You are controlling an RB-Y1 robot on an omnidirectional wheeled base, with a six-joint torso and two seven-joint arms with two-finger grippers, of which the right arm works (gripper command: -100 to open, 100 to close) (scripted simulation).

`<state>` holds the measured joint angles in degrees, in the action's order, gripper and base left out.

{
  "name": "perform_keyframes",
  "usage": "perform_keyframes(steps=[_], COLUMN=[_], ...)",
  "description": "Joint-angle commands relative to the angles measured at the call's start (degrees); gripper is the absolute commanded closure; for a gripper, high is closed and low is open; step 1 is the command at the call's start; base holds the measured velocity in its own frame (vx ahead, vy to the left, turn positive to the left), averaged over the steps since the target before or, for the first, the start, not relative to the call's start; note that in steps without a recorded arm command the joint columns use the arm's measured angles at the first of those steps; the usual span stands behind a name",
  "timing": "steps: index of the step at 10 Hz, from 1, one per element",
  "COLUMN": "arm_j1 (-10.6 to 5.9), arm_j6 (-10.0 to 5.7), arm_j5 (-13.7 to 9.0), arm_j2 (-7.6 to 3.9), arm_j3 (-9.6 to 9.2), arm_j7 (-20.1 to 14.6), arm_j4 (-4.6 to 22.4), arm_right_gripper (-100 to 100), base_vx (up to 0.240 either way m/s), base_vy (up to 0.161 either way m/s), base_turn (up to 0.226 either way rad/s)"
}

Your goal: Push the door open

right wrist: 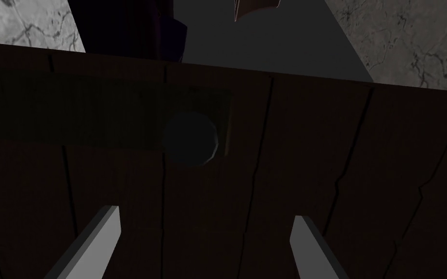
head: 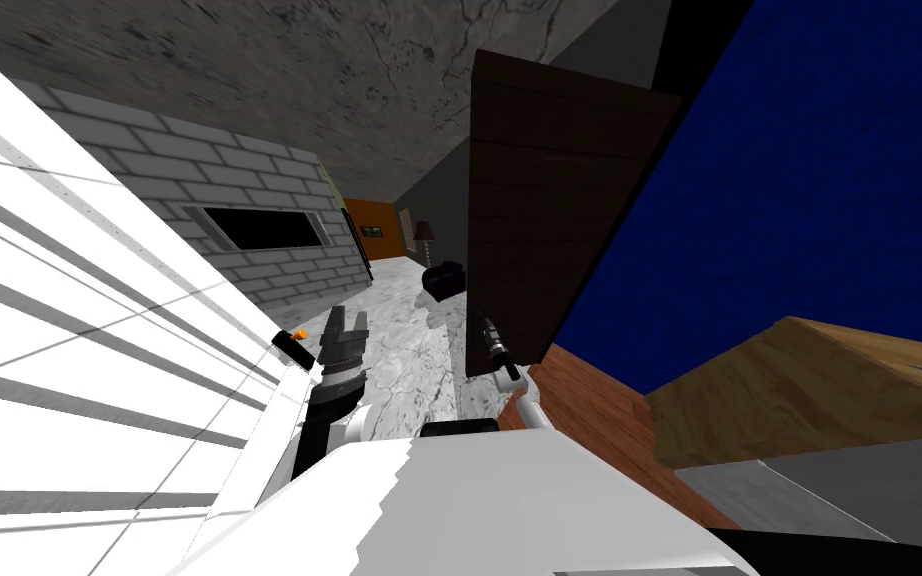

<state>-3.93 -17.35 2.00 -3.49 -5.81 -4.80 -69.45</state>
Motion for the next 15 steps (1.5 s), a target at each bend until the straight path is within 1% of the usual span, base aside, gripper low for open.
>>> perform_keyframes(steps=[1,5,6,7,12,13,15], arm_j1=[-0.16,-0.61,-0.56,-0.56,-0.56,-0.53,-0.66], arm_j6=[-0.28,-1.07,-0.94,-0.94,-0.94,-0.81,-0.78], arm_j5=[0.0,-0.1,-0.1,-0.1,-0.1,-0.2,-0.3], arm_j2=[-0.01,0.69,0.53,0.53,0.53,0.15,-0.21], arm_j3=[0.24,0.89,0.79,0.79,0.79,1.48,2.33], arm_j7=[0.1,0.4,0.3,0.3,0.3,0.5,0.6], arm_j4=[0.3,1.1,1.0,1.0,1.0,1.2,1.4], arm_right_gripper=[-100,-100,-100,100,100,100,100], base_vx=[0.222,0.203,0.083,-0.011,-0.016,0.084,0.170], base_vy=[0.006,0.032,0.009,0.000,-0.002,0.051,0.084], base_turn=[0.020,0.020,0.005,-0.004,0.000,-0.029,-0.054])
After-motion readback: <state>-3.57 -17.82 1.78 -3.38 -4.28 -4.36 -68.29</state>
